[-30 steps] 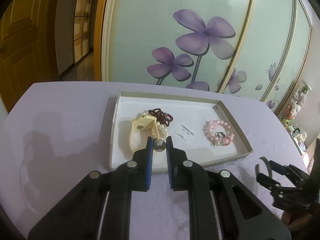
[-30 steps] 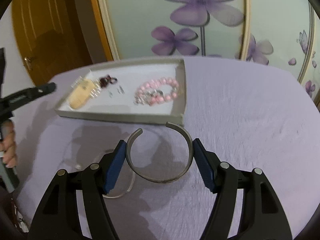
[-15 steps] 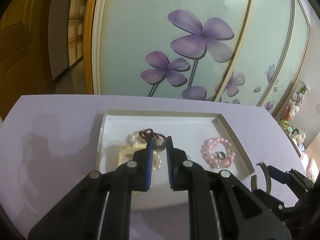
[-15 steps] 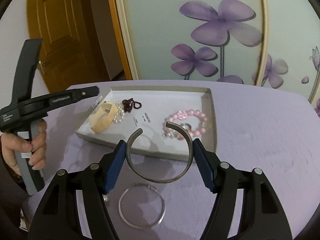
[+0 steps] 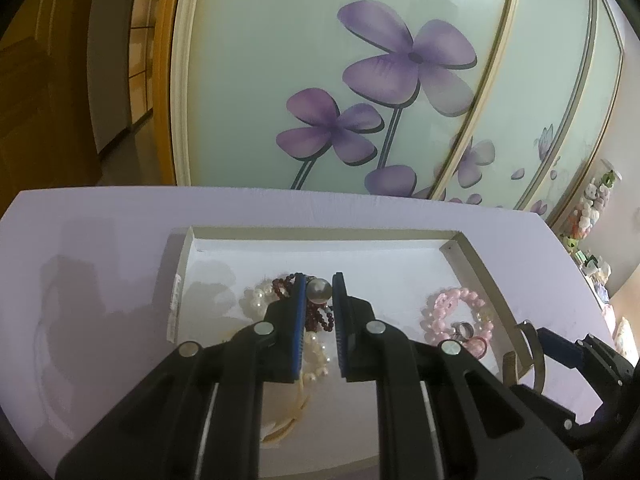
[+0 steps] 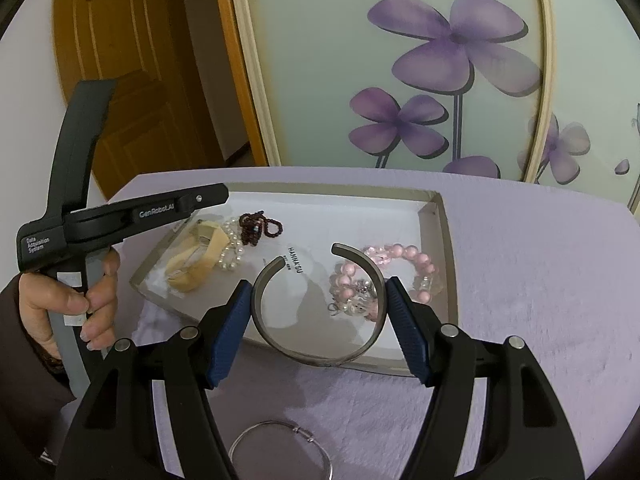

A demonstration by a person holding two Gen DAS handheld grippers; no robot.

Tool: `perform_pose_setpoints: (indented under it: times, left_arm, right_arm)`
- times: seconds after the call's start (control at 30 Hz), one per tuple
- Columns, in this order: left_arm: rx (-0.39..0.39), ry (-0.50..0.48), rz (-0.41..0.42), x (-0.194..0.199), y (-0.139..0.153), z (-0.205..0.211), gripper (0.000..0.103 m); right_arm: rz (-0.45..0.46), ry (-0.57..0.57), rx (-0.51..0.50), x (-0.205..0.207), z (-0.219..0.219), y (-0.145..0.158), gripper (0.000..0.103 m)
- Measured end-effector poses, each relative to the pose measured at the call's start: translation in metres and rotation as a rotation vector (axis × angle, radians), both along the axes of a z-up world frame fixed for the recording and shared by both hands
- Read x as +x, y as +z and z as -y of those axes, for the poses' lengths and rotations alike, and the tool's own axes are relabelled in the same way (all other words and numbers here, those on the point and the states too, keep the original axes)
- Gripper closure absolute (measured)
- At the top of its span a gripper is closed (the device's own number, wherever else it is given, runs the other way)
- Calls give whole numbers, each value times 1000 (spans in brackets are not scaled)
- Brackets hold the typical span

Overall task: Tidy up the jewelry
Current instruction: 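Release the earring in the tray with the left tool while the right tool lowers the cuff inside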

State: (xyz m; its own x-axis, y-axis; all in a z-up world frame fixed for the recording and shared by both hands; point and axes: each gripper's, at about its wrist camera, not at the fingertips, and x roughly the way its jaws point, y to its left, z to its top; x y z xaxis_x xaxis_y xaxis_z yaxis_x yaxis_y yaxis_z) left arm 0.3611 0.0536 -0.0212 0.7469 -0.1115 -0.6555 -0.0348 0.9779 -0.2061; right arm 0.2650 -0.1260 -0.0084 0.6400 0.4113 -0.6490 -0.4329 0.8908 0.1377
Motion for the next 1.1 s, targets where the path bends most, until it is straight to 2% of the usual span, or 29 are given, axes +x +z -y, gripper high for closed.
perform_pose_setpoints:
  times: [0.13,0.37,0.5,0.7,1.1]
  left_arm:
    - [-3,6,-6,3,-3,-2,80]
    - [-17,19,3,-5,0,-8,79]
    - [-16,44,40,-21,9,-16,72]
    - [-8,54,71,-28,19,-20,72]
    - [-40,66,83,-29,19,-28,71]
  right_arm:
    - [-5,-3,0,3,0,-3,34]
    - [-7,-13,-5,7,2,-5,34]
    - [-11,-22,-16,12,0,-9,34]
    - [-22,-30,-37,20,-2,-16,34]
    - [-47,-48,-86,43,-12,-30,34]
